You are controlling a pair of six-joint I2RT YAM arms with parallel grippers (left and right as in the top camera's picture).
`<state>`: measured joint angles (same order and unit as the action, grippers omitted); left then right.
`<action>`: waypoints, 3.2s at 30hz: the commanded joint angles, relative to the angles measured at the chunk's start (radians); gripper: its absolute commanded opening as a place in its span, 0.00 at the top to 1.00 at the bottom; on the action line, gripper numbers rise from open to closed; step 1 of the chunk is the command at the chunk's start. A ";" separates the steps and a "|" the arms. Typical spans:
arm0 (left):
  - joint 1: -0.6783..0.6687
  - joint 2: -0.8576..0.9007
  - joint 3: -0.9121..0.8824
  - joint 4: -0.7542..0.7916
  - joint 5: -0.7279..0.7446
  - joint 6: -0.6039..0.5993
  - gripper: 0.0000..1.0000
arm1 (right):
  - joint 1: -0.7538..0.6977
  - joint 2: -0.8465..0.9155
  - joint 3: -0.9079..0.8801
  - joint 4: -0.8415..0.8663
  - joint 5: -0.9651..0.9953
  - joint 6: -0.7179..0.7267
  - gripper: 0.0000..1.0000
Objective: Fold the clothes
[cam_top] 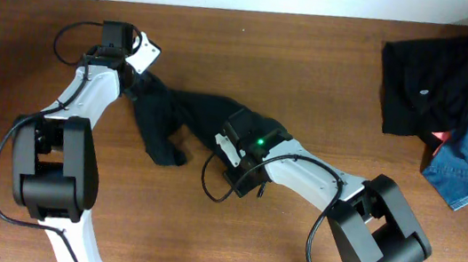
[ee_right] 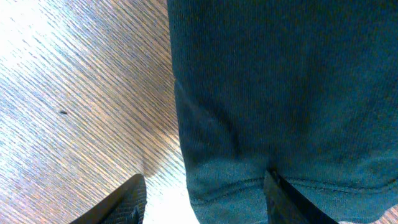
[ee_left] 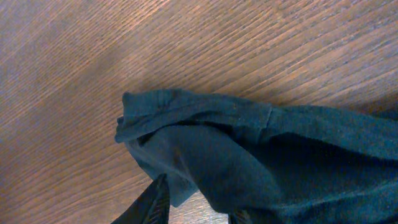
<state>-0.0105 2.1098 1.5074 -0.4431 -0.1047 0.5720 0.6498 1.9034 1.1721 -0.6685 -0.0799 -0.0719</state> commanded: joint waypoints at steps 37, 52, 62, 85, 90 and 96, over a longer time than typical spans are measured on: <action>0.010 0.056 0.016 0.048 -0.088 0.001 0.73 | 0.005 0.019 -0.011 0.000 -0.002 0.001 0.45; -0.008 -0.002 0.020 0.051 -0.158 -0.012 0.99 | 0.005 0.019 -0.011 0.004 -0.006 0.002 0.59; -0.028 -0.212 0.021 -0.013 -0.154 -0.253 0.99 | 0.005 0.019 -0.011 0.003 -0.003 0.002 0.40; -0.055 -0.260 0.019 -0.276 -0.022 -0.449 0.99 | 0.006 0.016 -0.011 0.003 0.024 0.033 0.14; -0.055 -0.260 0.019 -0.285 -0.022 -0.449 0.99 | 0.027 0.014 -0.011 0.003 0.049 0.041 0.10; -0.053 -0.260 0.019 -0.287 -0.023 -0.448 0.99 | 0.100 0.002 -0.011 0.004 0.182 0.084 0.07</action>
<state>-0.0662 1.8561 1.5219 -0.7269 -0.1379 0.1368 0.7074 1.9034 1.1721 -0.6643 0.0040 -0.0261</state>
